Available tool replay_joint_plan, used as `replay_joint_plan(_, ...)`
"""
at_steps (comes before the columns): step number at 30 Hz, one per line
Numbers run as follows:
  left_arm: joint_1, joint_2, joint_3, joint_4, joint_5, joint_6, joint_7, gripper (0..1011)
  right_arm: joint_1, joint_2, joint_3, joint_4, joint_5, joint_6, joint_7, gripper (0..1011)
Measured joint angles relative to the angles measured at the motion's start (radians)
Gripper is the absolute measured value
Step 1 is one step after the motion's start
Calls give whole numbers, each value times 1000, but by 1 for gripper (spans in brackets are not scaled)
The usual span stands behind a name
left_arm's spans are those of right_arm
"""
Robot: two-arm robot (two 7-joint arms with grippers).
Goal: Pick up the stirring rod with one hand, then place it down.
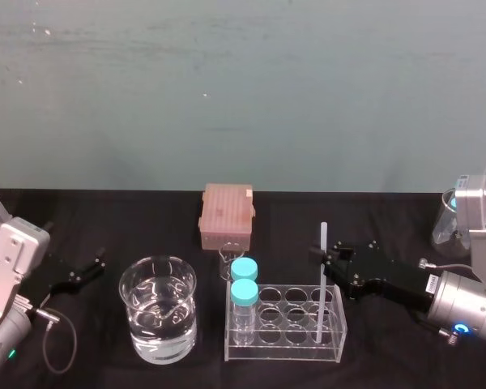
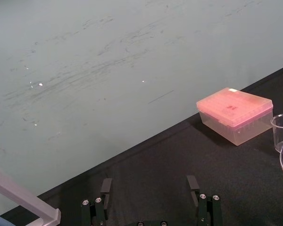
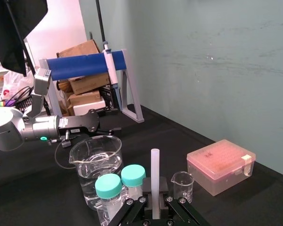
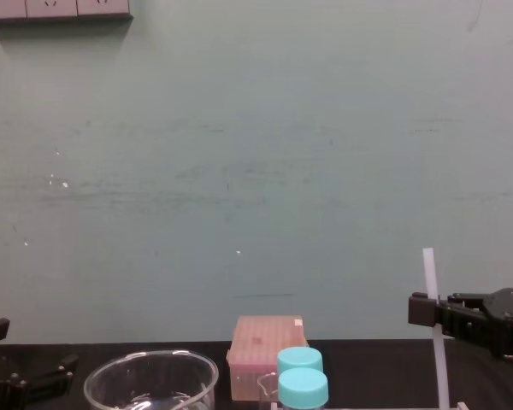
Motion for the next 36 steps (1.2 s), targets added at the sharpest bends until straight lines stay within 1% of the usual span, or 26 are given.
replay_joint_plan(1, 0, 0, 0, 0, 0, 0, 0, 1005, 0, 0, 0, 0, 0, 0, 0, 77)
replay_joint_plan(3, 0, 0, 0, 0, 0, 0, 0, 1005, 0, 0, 0, 0, 0, 0, 0, 136)
replay_joint_plan(5, 0, 0, 0, 0, 0, 0, 0, 1005, 0, 0, 0, 0, 0, 1, -1, 173)
replay_joint_plan(10, 0, 0, 0, 0, 0, 0, 0, 1005, 0, 1, 0, -1, 1, 1, -1, 353)
replay_joint_plan(15, 0, 0, 0, 0, 0, 0, 0, 1005, 0, 1, 0, -1, 2, 1, -1, 491)
replay_joint_plan(18, 0, 0, 0, 0, 0, 0, 0, 1005, 0, 1, 0, -2, 2, 1, -1, 616)
replay_joint_plan(19, 0, 0, 0, 0, 0, 0, 0, 1005, 0, 1, 0, -2, 2, 1, -1, 616)
replay_joint_plan(20, 0, 0, 0, 0, 0, 0, 0, 1005, 0, 1, 0, -2, 2, 1, -1, 647)
replay_joint_plan(21, 0, 0, 0, 0, 0, 0, 0, 1005, 0, 1, 0, -2, 2, 1, -1, 715)
replay_joint_plan(22, 0, 0, 0, 0, 0, 0, 0, 1005, 0, 1, 0, -2, 2, 1, -1, 715)
replay_joint_plan(25, 0, 0, 0, 0, 0, 0, 0, 1005, 0, 1, 0, -2, 2, 1, -1, 827)
replay_joint_plan(27, 0, 0, 0, 0, 0, 0, 0, 1005, 0, 1, 0, -2, 2, 1, -1, 864)
replay_joint_plan(28, 0, 0, 0, 0, 0, 0, 0, 1005, 0, 1, 0, -2, 2, 1, -1, 915)
replay_joint_plan(30, 0, 0, 0, 0, 0, 0, 0, 1005, 0, 1, 0, -2, 2, 1, -1, 947)
replay_joint_plan(31, 0, 0, 0, 0, 0, 0, 0, 1005, 0, 1, 0, -2, 2, 1, -1, 990)
replay_joint_plan(36, 0, 0, 0, 0, 0, 0, 0, 1005, 0, 1, 0, -2, 2, 1, -1, 1003)
